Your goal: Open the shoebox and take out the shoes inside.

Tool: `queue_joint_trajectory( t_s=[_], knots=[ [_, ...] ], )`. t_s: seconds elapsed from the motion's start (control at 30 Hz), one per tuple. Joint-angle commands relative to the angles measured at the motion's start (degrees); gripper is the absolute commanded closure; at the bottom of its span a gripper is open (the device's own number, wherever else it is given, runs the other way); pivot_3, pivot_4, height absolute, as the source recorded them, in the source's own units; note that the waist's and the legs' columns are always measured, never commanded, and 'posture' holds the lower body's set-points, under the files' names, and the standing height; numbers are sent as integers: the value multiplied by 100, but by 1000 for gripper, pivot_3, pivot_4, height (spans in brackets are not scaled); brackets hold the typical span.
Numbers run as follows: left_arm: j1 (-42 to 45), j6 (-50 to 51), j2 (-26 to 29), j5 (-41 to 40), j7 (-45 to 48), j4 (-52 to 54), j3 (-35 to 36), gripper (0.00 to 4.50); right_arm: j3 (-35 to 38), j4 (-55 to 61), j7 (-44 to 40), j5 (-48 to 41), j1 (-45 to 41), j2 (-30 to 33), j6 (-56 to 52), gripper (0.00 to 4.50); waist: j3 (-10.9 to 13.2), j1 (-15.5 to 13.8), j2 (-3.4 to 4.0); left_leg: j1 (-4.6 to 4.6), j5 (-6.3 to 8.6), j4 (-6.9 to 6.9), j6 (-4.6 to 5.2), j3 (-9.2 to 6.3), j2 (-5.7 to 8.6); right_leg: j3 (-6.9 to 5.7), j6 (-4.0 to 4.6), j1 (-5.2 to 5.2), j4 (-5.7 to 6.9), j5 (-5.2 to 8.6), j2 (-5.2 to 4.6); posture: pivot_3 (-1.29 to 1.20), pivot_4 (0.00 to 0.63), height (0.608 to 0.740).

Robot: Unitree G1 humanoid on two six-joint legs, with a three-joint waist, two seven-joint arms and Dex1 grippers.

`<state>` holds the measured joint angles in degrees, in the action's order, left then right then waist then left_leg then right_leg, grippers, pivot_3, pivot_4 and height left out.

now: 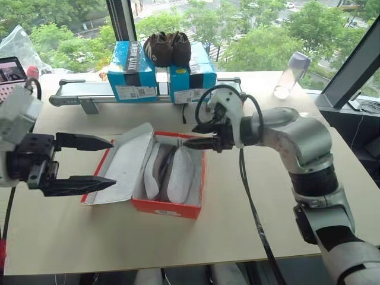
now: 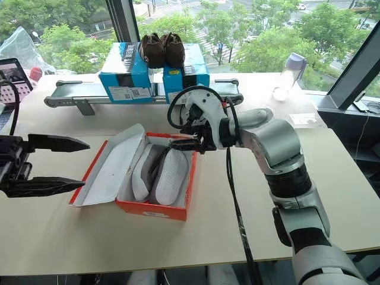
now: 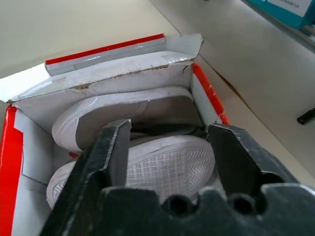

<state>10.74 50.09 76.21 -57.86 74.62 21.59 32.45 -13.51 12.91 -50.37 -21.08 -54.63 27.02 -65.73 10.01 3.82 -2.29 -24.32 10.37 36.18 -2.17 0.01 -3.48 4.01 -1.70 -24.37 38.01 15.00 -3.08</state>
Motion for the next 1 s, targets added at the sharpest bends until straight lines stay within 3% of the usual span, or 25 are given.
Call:
queue_joint_trajectory(
  t_s=[0.03,0.23,0.37,0.7,0.9,1.0],
  knots=[
    [234,-394,125,353,207,-238,-267,0,-453,212,30,161,69,120,368,24,0,-5,0,-2,0,0,0,0,0,0,0,0,-1,0,0,0,150,740],
    [385,-446,98,494,277,-333,-381,0,-702,-355,238,212,-7,-495,723,24,1,20,-1,-4,0,2,1,0,-3,0,0,-5,3,0,3,0,150,740],
    [225,-342,94,568,326,-253,-134,0,-1111,-601,51,475,62,-506,1327,24,1,4,-2,-9,0,3,1,-1,-2,-1,-1,-5,1,0,1,0,150,740],
    [36,-136,-38,532,162,20,153,0,-1467,-1947,-1405,998,-944,-285,3123,24,3,9,-2,-4,0,5,1,-1,-10,-2,-3,-2,2,1,7,0,150,740],
    [122,102,-50,368,-67,228,197,0,-1788,-2664,-2760,1555,-1221,-176,6063,24,5,11,-2,-6,0,5,0,-1,-9,-2,-2,-2,0,1,7,0,150,740],
    [229,146,-46,287,-193,256,112,0,-2021,-3204,-3258,1875,-1427,-265,6956,24,5,12,-2,-4,0,6,0,-1,-10,-2,-2,-1,2,1,8,0,150,740]
  ],
)
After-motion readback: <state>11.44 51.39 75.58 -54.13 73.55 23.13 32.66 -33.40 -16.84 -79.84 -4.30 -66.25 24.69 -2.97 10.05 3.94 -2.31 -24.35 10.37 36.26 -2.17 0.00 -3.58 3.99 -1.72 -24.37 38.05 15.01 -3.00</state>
